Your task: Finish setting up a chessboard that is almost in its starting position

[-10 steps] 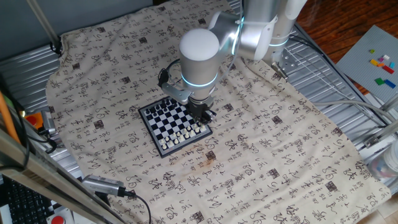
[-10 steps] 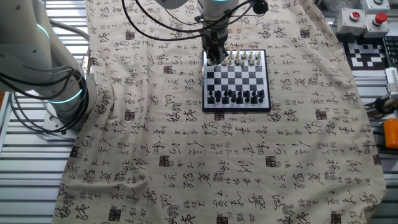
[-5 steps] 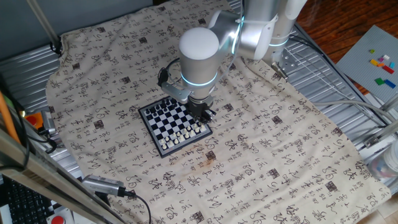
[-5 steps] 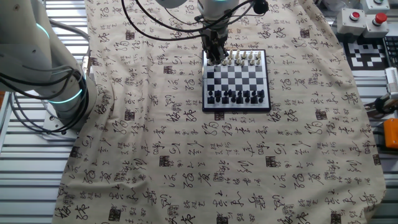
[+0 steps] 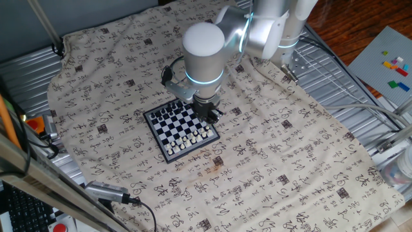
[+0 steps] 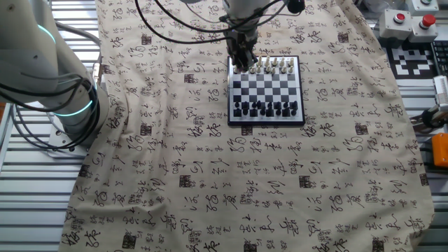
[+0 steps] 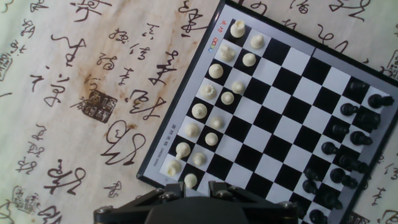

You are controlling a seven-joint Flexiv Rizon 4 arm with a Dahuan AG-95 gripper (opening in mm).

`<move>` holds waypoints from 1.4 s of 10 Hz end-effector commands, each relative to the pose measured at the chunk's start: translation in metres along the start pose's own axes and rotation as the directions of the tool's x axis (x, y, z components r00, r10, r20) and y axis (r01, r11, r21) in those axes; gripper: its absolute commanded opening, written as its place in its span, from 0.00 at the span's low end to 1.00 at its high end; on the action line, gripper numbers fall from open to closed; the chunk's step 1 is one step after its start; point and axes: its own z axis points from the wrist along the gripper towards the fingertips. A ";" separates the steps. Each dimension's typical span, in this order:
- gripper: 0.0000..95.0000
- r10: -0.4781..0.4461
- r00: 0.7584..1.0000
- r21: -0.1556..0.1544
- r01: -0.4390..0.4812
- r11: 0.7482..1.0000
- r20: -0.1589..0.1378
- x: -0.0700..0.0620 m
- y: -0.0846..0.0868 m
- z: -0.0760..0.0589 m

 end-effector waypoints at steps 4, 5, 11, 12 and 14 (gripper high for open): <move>0.00 0.030 0.999 -0.006 -0.030 1.000 -0.019 -0.002 0.010 -0.026; 0.00 0.035 0.999 -0.010 -0.035 0.999 -0.022 -0.004 0.013 -0.032; 0.00 0.090 0.994 -0.008 -0.091 0.996 -0.058 -0.036 0.069 -0.064; 0.00 0.074 0.995 0.006 -0.074 0.997 -0.066 -0.040 0.076 -0.065; 0.00 0.091 0.994 0.005 -0.091 0.996 -0.058 -0.045 0.088 -0.066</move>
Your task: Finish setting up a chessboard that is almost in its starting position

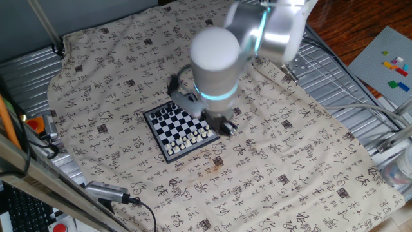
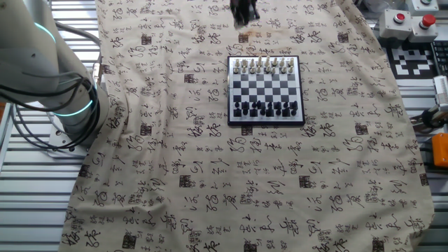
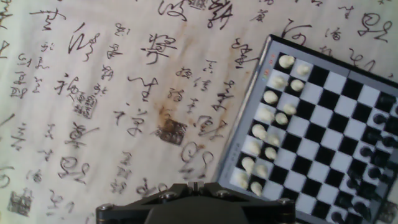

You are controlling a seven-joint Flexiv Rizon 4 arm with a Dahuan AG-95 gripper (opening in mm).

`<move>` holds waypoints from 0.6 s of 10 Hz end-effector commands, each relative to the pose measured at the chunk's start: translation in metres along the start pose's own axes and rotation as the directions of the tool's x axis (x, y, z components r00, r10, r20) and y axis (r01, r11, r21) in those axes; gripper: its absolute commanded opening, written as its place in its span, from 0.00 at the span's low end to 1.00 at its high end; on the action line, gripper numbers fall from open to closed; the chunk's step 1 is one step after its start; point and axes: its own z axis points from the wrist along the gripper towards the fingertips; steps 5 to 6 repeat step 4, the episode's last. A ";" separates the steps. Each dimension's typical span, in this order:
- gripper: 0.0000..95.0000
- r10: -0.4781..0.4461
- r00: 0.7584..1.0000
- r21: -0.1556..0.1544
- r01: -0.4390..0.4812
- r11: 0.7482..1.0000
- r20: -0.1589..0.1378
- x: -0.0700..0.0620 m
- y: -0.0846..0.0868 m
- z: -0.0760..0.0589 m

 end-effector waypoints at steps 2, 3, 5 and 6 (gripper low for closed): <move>0.00 0.009 1.000 -0.007 -0.009 1.000 0.006 0.005 0.012 -0.008; 0.00 0.009 1.000 -0.007 -0.009 1.000 0.005 0.006 0.014 -0.010; 0.00 0.004 1.000 -0.008 -0.004 1.000 0.005 0.007 0.017 -0.011; 0.00 0.004 1.000 -0.008 -0.004 1.000 0.005 0.007 0.017 -0.011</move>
